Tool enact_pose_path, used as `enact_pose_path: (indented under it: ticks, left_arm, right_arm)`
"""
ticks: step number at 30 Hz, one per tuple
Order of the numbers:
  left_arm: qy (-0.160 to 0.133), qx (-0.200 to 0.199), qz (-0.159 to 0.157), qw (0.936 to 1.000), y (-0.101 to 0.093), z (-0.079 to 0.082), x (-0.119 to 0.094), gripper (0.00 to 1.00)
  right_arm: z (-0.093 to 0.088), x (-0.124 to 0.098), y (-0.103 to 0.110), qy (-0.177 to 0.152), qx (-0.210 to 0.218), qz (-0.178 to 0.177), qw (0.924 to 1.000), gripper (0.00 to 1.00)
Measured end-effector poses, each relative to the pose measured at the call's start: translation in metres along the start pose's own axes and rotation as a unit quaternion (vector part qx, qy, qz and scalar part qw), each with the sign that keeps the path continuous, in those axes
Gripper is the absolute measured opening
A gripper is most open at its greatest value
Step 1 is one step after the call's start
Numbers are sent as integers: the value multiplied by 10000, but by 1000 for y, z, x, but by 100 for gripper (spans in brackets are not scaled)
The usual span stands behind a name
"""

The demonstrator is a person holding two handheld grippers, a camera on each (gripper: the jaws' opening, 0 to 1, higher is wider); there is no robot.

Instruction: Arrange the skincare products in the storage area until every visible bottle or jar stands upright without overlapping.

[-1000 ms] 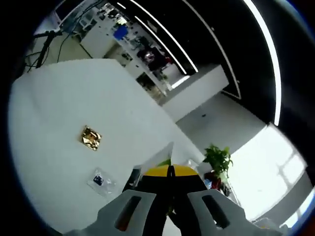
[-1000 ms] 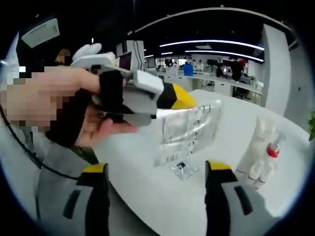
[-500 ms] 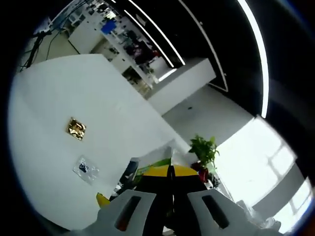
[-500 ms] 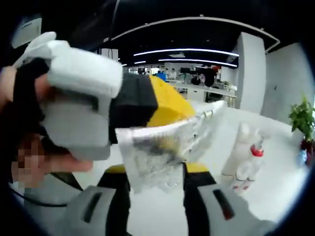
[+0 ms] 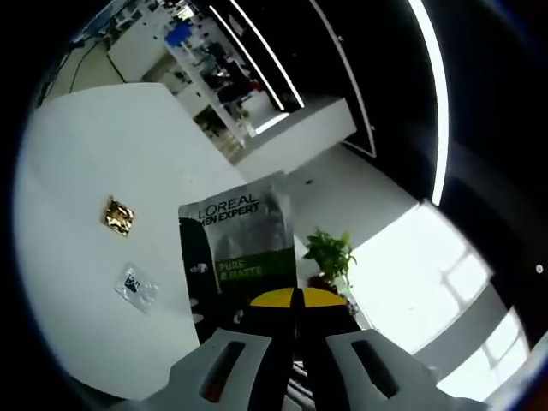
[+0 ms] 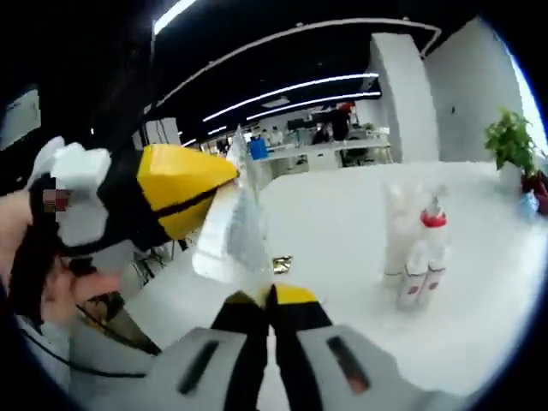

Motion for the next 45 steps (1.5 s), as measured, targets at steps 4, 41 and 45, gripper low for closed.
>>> enact_pose_path:
  ticks: [4, 41, 45]
  left_arm:
    - [124, 46, -146, 9998, -4, -3, 1, 0]
    - [-36, -357, -584, 9976, 2, -14, 10, 48]
    - [-141, -497, -741, 9959, -4, -15, 12, 37]
  right_arm:
    - [0, -6, 0, -19, 158, 60, 9999, 1]
    - [42, -48, 7, -498, 1620, 2597, 9507, 1]
    - [48, -57, 12, -615, 1939, 3023, 9313, 1]
Point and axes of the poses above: the point that each gripper's makers call its tool centre point, and the gripper's own axes: x roughly forward along the fingers, y roughly to its left, z roughly out of its top, the point moved 6 cm from there along -x, roughly backward along the fingers, and after that the axes turned 3 degrees about z, right-handed, at the moved point
